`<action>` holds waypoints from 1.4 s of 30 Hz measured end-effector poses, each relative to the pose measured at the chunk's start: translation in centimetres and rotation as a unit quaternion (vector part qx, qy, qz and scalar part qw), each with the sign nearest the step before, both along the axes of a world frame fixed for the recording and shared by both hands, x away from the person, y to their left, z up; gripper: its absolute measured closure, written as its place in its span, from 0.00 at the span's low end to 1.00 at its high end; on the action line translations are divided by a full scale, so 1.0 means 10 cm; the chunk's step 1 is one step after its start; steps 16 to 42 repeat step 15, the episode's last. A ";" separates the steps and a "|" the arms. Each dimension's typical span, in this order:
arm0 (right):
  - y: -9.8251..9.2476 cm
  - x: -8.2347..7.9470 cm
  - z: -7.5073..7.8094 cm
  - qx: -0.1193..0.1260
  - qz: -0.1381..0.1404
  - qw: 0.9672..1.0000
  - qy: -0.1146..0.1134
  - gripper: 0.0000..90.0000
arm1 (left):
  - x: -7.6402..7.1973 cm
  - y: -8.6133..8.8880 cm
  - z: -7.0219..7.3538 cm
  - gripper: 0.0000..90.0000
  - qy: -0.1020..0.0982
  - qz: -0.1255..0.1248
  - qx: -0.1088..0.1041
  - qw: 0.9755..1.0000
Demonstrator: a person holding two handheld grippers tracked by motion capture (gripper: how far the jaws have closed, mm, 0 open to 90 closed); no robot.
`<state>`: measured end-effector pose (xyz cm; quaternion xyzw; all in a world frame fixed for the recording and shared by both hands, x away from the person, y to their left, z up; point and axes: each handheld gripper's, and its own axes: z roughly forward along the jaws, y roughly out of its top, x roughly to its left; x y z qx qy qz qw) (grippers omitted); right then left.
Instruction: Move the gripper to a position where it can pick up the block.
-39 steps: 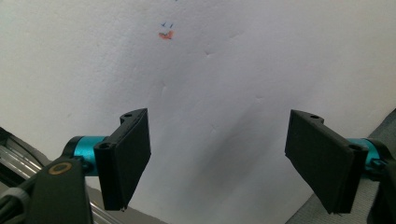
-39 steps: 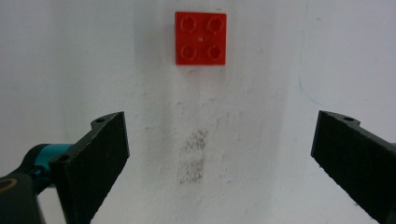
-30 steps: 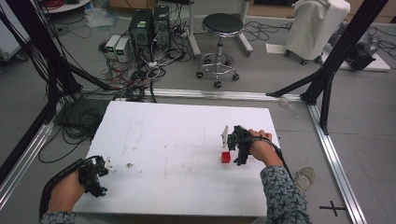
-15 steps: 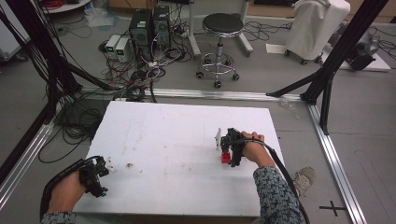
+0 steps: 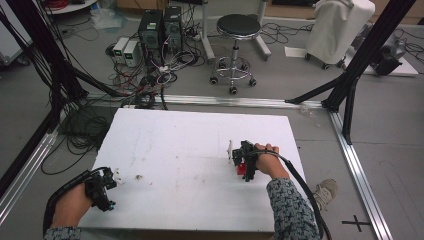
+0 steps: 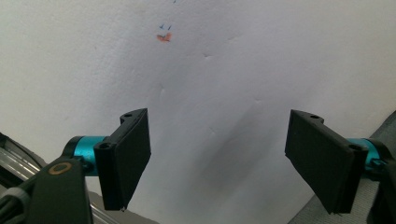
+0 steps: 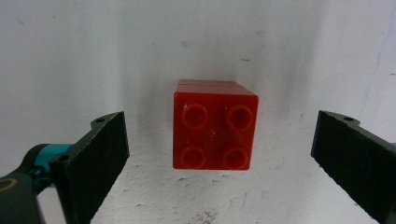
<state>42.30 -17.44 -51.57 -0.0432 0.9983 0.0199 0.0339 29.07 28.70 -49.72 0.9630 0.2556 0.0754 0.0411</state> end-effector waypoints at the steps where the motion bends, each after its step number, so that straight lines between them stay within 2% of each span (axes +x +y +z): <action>1: 0.00 0.00 -0.01 0.002 0.004 1.000 0.000 0.04 | 0.00 0.00 0.00 0.25 0.000 0.000 0.000 1.000; 5: 0.00 -0.01 -0.04 -0.008 -0.005 1.000 0.005 0.04 | 0.00 0.00 0.00 0.25 0.000 0.001 -0.001 1.000; 14: -0.01 -0.01 -0.03 0.001 -0.002 1.000 0.004 0.04 | 0.00 0.00 0.00 0.25 0.001 0.000 -0.001 1.000; 42: -0.01 -0.01 -0.03 0.001 -0.002 1.000 0.004 0.04 | 0.00 0.00 -0.01 0.25 0.001 0.002 -0.003 1.000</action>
